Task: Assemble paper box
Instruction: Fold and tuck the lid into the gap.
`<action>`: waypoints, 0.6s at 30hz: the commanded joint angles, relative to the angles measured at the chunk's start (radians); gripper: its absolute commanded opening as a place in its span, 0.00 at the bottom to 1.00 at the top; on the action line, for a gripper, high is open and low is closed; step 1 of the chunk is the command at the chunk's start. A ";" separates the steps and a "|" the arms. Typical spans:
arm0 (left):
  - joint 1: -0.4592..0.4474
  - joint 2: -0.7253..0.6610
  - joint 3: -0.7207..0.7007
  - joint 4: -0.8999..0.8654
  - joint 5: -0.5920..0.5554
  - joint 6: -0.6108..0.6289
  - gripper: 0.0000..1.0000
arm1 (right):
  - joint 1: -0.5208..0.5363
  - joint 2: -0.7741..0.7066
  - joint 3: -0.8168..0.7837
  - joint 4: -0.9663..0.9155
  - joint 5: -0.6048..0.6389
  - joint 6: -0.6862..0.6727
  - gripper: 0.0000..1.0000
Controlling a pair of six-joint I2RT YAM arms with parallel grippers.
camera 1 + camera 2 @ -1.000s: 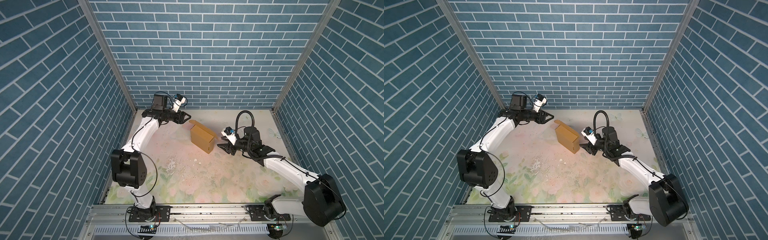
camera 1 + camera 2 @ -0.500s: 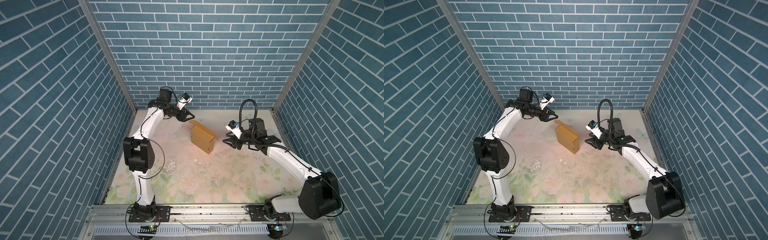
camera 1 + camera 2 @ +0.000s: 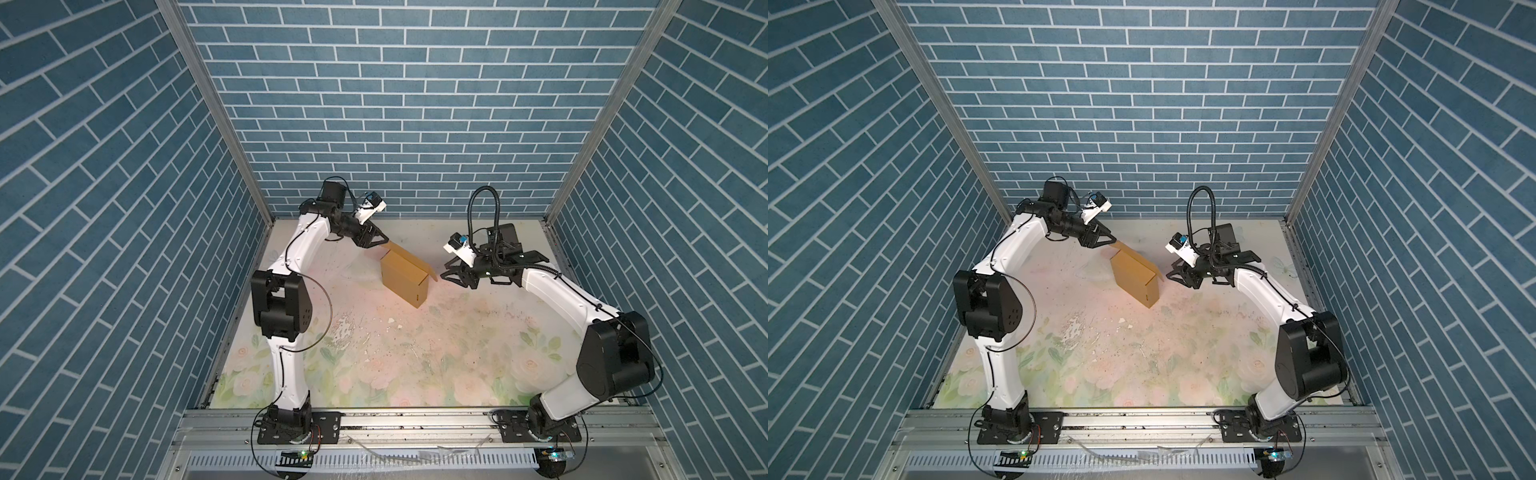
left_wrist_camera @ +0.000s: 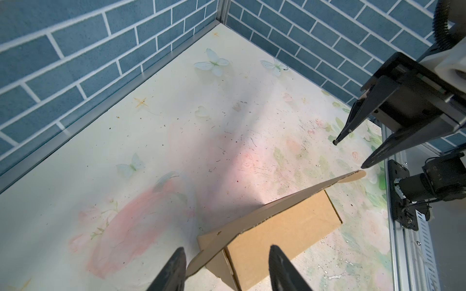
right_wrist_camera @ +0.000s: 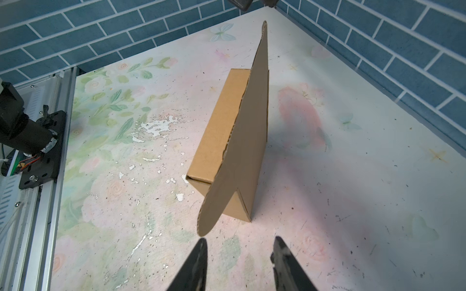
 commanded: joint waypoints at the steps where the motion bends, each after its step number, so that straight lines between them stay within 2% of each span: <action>1: -0.005 0.014 -0.005 -0.010 0.014 -0.014 0.52 | 0.005 -0.007 0.031 -0.037 -0.042 -0.030 0.42; 6: -0.017 -0.015 -0.081 0.039 0.045 -0.039 0.53 | 0.005 -0.037 0.025 -0.064 -0.008 0.014 0.39; 9: -0.022 -0.005 -0.089 0.050 0.062 -0.092 0.53 | 0.003 -0.062 0.016 -0.045 0.026 0.066 0.38; 12: -0.028 -0.027 -0.097 0.038 0.053 -0.096 0.53 | 0.005 -0.082 0.029 -0.031 0.049 0.131 0.39; 18: -0.036 -0.112 -0.198 0.132 0.005 -0.235 0.50 | 0.020 -0.146 -0.008 0.054 0.115 0.247 0.40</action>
